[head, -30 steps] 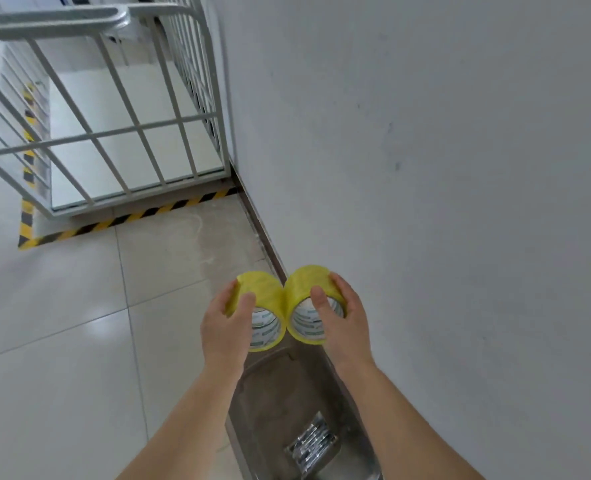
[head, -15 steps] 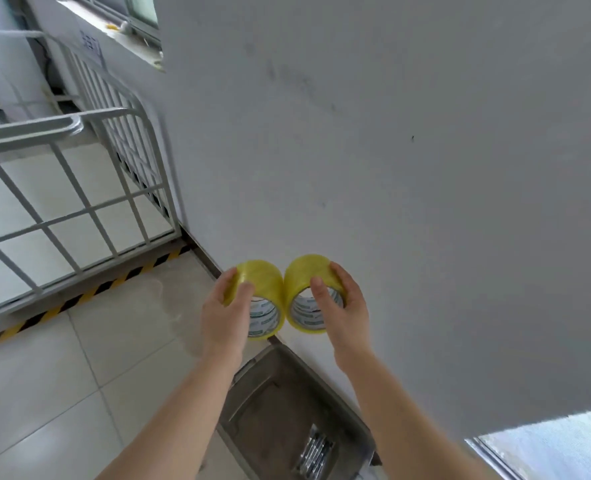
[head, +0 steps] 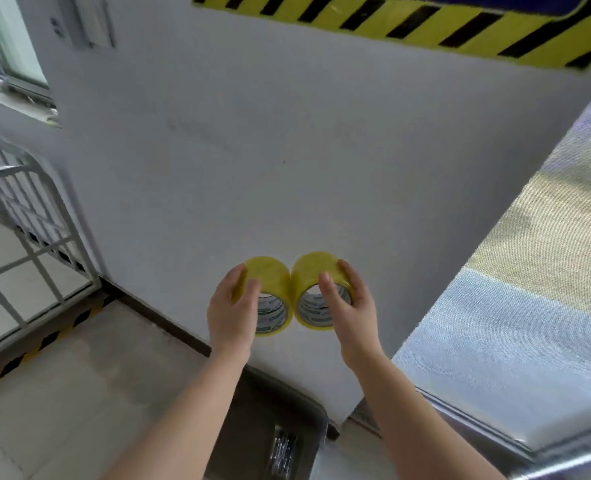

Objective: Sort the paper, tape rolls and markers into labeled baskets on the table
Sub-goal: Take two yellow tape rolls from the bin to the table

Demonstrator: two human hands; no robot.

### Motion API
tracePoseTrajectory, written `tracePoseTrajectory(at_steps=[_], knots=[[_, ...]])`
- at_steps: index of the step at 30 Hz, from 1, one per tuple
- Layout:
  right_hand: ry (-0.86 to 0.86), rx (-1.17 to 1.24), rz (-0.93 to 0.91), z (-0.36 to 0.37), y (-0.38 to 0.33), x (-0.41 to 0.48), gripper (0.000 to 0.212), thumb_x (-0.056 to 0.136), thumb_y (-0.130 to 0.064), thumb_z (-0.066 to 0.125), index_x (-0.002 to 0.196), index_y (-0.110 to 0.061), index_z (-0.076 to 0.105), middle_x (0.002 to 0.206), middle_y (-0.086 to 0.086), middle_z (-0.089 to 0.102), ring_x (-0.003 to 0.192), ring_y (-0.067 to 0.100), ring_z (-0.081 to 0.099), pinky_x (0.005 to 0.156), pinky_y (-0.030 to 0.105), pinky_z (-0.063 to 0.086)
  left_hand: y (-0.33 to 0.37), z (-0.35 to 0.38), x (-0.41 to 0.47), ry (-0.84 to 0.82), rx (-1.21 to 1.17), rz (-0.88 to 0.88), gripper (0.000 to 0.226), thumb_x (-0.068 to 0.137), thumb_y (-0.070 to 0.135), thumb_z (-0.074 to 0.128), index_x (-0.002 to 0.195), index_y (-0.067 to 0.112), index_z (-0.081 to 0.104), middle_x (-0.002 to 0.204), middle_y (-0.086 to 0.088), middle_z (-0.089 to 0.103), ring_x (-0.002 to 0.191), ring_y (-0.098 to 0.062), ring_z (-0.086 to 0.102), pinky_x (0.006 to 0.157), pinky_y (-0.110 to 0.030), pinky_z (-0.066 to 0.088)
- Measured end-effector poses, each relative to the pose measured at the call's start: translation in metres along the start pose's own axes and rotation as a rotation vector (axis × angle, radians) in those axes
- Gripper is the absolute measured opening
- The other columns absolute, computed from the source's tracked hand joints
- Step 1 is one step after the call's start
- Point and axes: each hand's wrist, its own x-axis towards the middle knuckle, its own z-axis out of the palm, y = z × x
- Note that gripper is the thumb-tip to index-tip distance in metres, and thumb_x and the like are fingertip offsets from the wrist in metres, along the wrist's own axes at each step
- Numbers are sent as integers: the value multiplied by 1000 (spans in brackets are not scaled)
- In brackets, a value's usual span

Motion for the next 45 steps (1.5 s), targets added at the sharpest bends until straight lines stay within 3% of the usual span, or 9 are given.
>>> tracePoseTrajectory(at_steps=[5, 11, 21, 28, 32, 34, 38, 42, 45], knots=[[138, -18, -52, -62, -18, -45, 61, 63, -67, 71, 119, -47, 57, 128, -5, 57, 117, 14, 59, 102, 43, 49, 10, 26, -61, -118, 15, 38, 58, 70, 40, 57, 126, 26, 62, 129, 5, 62, 119, -14, 56, 105, -42, 44], [332, -51, -86, -140, -38, -110, 69, 62, -68, 70, 125, -40, 57, 129, -8, 60, 120, 11, 57, 106, 43, 44, 19, 58, -141, -299, 35, 78, 53, 80, 31, 60, 131, 18, 58, 136, 3, 57, 126, -12, 51, 111, -37, 37], [656, -124, -97, -243, -72, -199, 63, 79, -51, 71, 136, -30, 53, 135, -8, 54, 124, 8, 51, 110, 36, 40, 34, 115, -245, -650, 63, 75, 64, 69, 44, 52, 129, 23, 60, 128, 3, 63, 119, -16, 56, 104, -35, 42], [928, -85, -68, -267, -83, -252, 85, 58, -72, 70, 131, -34, 54, 134, -6, 56, 124, 14, 54, 108, 44, 43, 36, 136, -291, -896, 18, 53, 39, 88, 22, 60, 127, 20, 61, 116, 11, 59, 108, -8, 53, 95, -26, 38], [1069, -103, -49, -274, -89, -290, 68, 72, -58, 73, 131, -30, 54, 133, -5, 54, 124, 14, 52, 110, 43, 41, 33, 139, -319, -1044, 16, 42, 48, 84, 27, 63, 130, 17, 59, 117, 9, 59, 112, -9, 54, 97, -26, 39], [1129, -135, -41, -276, -90, -309, 70, 71, -60, 72, 132, -31, 54, 134, -6, 53, 124, 14, 51, 110, 43, 40, 30, 139, -334, -1116, 28, 45, 50, 81, 31, 62, 129, 18, 60, 118, 8, 61, 111, -9, 55, 99, -29, 41], [1262, -170, -39, -281, -96, -349, 58, 80, -50, 70, 132, -29, 54, 133, -6, 52, 119, 8, 48, 109, 33, 39, 24, 133, -365, -1217, 44, 15, 44, 89, 24, 60, 132, 18, 57, 131, 3, 59, 120, -15, 53, 107, -37, 40], [1351, -203, -29, -283, -101, -391, 72, 69, -67, 67, 131, -33, 54, 136, -6, 53, 124, 12, 49, 109, 40, 41, 23, 126, -401, -1323, 38, -6, 45, 89, 24, 60, 133, 17, 57, 134, -2, 58, 123, -20, 53, 109, -44, 39], [1439, -200, -32, -289, -109, -426, 68, 72, -62, 66, 132, -33, 53, 139, -6, 50, 125, 12, 47, 109, 38, 40, 24, 120, -435, -1419, 13, -12, 46, 89, 24, 60, 134, 17, 56, 135, -2, 58, 122, -18, 54, 106, -38, 41]])
